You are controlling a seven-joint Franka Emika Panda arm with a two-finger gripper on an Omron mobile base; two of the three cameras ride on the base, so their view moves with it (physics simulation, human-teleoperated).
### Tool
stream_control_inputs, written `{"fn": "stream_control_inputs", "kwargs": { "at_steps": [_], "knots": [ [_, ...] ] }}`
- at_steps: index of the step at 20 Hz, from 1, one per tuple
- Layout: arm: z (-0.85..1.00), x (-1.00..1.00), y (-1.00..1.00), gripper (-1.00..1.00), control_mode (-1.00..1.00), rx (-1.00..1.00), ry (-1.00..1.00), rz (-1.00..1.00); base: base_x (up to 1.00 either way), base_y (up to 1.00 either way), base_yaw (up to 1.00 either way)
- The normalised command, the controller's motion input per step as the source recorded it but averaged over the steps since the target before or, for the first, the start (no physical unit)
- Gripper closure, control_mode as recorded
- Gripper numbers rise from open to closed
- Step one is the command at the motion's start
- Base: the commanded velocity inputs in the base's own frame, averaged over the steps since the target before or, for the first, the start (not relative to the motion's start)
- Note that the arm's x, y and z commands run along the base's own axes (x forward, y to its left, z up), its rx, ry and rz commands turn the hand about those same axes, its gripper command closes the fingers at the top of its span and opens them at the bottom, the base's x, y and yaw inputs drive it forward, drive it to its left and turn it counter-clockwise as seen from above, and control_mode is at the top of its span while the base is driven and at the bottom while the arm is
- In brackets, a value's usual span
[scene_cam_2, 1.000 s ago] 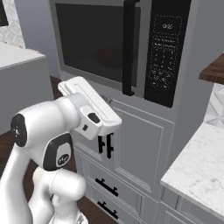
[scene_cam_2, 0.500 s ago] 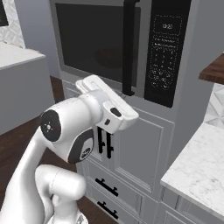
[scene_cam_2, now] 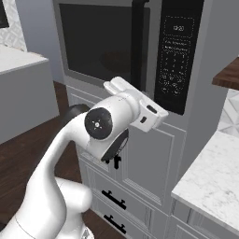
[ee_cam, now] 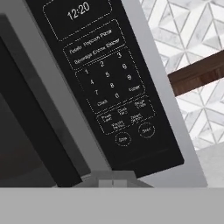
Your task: Pick the carrot from the sink and place it in the bowl. Then pick the bowl and place it in the microwave. Then close the microwave door and press the start button.
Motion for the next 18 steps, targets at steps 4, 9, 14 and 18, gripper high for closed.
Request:
{"fn": "stream_control_inputs", "kwargs": {
  "at_steps": [4,9,14,18],
  "knots": [
    [0.00,0.00,-0.18,1.00,-1.00,-0.11,0.00,0.00,0.00,0.00,0.00],
    [0.00,0.08,-0.10,1.00,-1.00,-0.17,0.07,-0.03,0.00,0.00,0.00],
    [0.00,0.25,-0.32,1.00,-1.00,-0.01,0.14,-0.01,0.00,0.00,0.00],
    [0.00,0.29,-0.23,1.00,-1.00,0.00,0.10,0.00,0.00,0.00,0.00]
  ]
}}
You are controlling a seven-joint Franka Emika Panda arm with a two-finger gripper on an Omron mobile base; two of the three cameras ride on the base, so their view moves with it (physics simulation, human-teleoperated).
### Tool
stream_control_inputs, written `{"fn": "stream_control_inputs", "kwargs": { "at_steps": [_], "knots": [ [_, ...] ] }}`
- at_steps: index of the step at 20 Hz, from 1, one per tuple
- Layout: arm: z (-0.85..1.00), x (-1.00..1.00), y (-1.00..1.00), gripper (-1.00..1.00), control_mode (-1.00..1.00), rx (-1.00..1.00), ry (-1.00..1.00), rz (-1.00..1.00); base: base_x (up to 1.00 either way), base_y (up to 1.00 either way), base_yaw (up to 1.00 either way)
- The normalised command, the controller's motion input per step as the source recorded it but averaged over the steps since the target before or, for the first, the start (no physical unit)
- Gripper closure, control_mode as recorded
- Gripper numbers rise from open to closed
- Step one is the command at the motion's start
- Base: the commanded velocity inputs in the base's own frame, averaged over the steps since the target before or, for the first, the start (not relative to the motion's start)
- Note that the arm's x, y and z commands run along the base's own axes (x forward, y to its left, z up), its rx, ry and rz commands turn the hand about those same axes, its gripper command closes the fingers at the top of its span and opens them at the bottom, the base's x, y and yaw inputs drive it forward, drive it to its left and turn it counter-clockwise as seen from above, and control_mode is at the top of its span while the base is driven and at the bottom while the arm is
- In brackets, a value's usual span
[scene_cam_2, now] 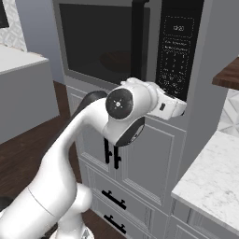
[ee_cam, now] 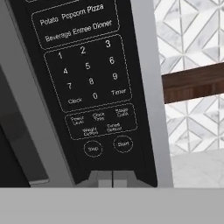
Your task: Pick the carrot from the sink and place it in the bowl. Then pick the bowl and place it in the microwave. Then close the microwave door and press the start button.
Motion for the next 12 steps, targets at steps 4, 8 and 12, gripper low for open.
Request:
{"fn": "stream_control_inputs", "kwargs": {
  "at_steps": [4,8,12],
  "knots": [
    [0.00,0.33,-0.14,1.00,-1.00,0.00,0.07,0.00,0.00,0.00,0.00],
    [0.00,0.23,-0.25,1.00,-1.00,0.00,0.04,0.00,0.00,0.00,0.00],
    [-0.17,0.11,-0.20,1.00,-1.00,0.00,0.00,0.03,0.00,0.00,0.00]
  ]
}}
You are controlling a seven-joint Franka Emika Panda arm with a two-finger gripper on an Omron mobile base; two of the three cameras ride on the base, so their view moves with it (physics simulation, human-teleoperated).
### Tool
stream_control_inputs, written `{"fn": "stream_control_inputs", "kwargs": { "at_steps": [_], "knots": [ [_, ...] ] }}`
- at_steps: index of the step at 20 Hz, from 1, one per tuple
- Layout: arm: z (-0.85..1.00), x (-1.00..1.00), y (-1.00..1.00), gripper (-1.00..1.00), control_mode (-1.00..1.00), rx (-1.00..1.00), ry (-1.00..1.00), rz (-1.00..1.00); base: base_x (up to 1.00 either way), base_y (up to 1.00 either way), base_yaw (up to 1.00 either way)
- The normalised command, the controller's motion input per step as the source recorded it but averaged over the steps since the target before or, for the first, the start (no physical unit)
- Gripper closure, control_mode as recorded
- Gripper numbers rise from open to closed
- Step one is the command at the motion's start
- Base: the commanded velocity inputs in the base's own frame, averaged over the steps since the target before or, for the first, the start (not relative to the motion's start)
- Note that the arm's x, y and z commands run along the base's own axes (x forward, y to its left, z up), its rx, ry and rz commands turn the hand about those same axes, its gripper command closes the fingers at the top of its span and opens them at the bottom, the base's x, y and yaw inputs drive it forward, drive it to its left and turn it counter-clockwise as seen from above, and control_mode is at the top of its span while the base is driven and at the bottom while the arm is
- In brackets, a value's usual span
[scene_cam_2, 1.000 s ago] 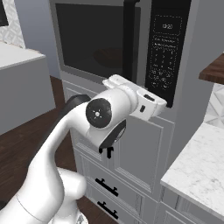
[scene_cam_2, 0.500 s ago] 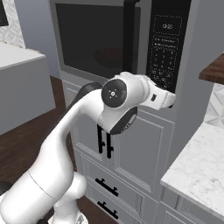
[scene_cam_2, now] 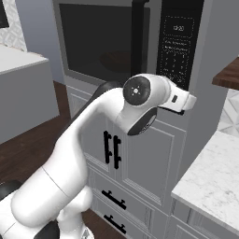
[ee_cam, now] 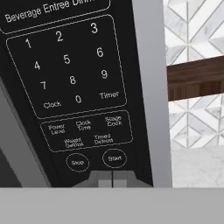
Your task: Pick the carrot from the sink and place it in the bowl. Then pick the bowl and place it in the microwave. Then close the microwave door and press the start button.
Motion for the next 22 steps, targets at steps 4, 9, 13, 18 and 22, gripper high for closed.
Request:
{"fn": "stream_control_inputs", "kwargs": {
  "at_steps": [4,9,13,18,22],
  "knots": [
    [-0.21,0.17,-0.01,1.00,-1.00,0.00,0.00,0.00,0.00,0.00,0.00],
    [-0.11,0.22,-0.15,1.00,-1.00,0.00,0.00,0.00,0.00,0.00,0.00],
    [-0.26,0.25,-0.18,1.00,-1.00,0.00,0.00,0.00,0.00,0.00,0.00],
    [-0.39,0.45,0.00,1.00,-1.00,0.00,0.00,0.00,0.00,0.00,0.00],
    [0.02,0.58,-0.08,1.00,-1.00,0.00,0.01,0.00,0.00,0.00,0.00]
  ]
}}
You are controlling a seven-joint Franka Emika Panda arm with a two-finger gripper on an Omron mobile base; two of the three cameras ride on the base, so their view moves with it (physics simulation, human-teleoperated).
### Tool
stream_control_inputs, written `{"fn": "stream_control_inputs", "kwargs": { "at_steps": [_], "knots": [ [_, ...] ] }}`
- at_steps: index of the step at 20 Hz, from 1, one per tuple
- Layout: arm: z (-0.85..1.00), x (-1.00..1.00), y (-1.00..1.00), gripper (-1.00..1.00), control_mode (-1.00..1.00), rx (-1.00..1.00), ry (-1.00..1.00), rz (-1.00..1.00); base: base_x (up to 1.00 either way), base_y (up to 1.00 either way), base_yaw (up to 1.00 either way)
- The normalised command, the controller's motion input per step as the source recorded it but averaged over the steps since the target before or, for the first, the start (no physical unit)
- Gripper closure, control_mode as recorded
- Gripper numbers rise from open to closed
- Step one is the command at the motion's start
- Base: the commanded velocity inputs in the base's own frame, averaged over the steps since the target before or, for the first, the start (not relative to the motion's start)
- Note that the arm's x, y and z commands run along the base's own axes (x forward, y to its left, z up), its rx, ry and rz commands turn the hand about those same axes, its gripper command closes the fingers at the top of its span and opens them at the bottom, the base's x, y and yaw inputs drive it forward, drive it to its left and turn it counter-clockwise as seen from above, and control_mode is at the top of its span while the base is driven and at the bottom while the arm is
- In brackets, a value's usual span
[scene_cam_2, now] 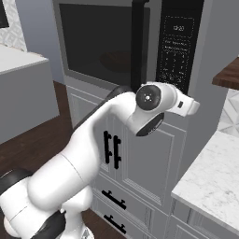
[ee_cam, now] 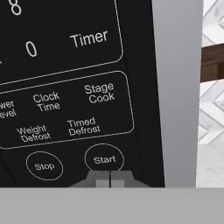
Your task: Pick the carrot from the sink and place it in the bowl. Then pick the bowl and place it in the microwave. Then close the microwave door and press the start button.
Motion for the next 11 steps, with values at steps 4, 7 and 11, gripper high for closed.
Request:
{"fn": "stream_control_inputs", "kwargs": {
  "at_steps": [4,7,11],
  "knots": [
    [0.12,0.44,-0.16,1.00,-1.00,0.02,0.02,0.00,0.00,0.00,0.00],
    [0.00,-0.07,-0.01,1.00,-1.00,0.00,-0.01,0.00,0.00,0.00,0.00],
    [0.01,-0.32,0.02,1.00,-1.00,0.00,-0.13,0.00,0.00,0.00,0.00]
  ]
}}
